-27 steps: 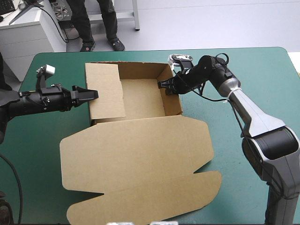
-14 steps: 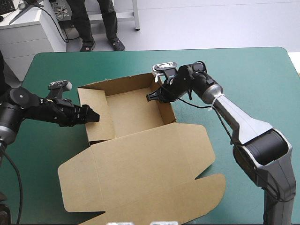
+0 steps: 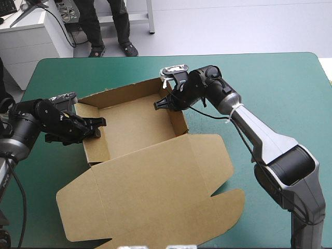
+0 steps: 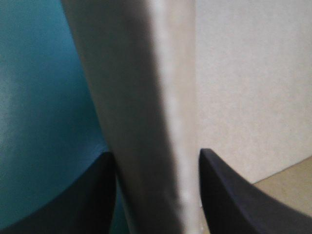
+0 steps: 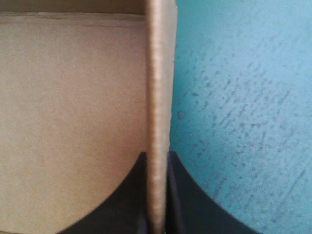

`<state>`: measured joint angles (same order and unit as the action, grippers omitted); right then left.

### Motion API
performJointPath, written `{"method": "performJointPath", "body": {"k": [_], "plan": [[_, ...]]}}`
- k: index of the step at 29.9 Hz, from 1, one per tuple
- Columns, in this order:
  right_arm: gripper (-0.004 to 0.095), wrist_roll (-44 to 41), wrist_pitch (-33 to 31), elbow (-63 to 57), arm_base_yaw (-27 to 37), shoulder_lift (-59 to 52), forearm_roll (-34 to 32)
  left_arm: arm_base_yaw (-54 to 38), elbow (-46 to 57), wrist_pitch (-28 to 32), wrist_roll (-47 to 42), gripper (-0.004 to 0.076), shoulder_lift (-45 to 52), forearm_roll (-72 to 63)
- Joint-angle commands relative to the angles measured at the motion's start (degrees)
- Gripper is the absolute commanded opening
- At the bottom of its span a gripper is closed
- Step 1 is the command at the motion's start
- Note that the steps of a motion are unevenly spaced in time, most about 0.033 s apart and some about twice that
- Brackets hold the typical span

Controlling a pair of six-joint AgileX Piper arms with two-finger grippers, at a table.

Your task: Fold the box

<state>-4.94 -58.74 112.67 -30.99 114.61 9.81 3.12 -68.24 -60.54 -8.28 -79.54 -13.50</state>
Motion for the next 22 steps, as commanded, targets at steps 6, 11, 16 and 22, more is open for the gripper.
{"method": "performJointPath", "body": {"k": [6, 11, 16, 22], "plan": [[0.0003, -3.59, -2.6, 4.39, -0.37, -3.51, -1.72, 1.6, -1.49, 4.86, -3.72, -0.0006, 1.61, 0.5], [0.0003, -3.95, -4.52, 4.39, -0.37, -3.51, -4.97, 2.75, -1.49, 7.89, -3.84, -0.0008, 1.61, 0.87], [0.0003, -3.95, -6.35, 4.39, -0.37, -3.51, -7.8, 2.75, -3.16, 6.27, -3.84, -0.0008, 0.2, 3.11], [0.0001, -6.15, -12.08, 4.39, -0.13, -3.51, -16.36, 3.96, -11.66, 2.14, -3.59, -0.0008, -5.75, 3.41]]}}
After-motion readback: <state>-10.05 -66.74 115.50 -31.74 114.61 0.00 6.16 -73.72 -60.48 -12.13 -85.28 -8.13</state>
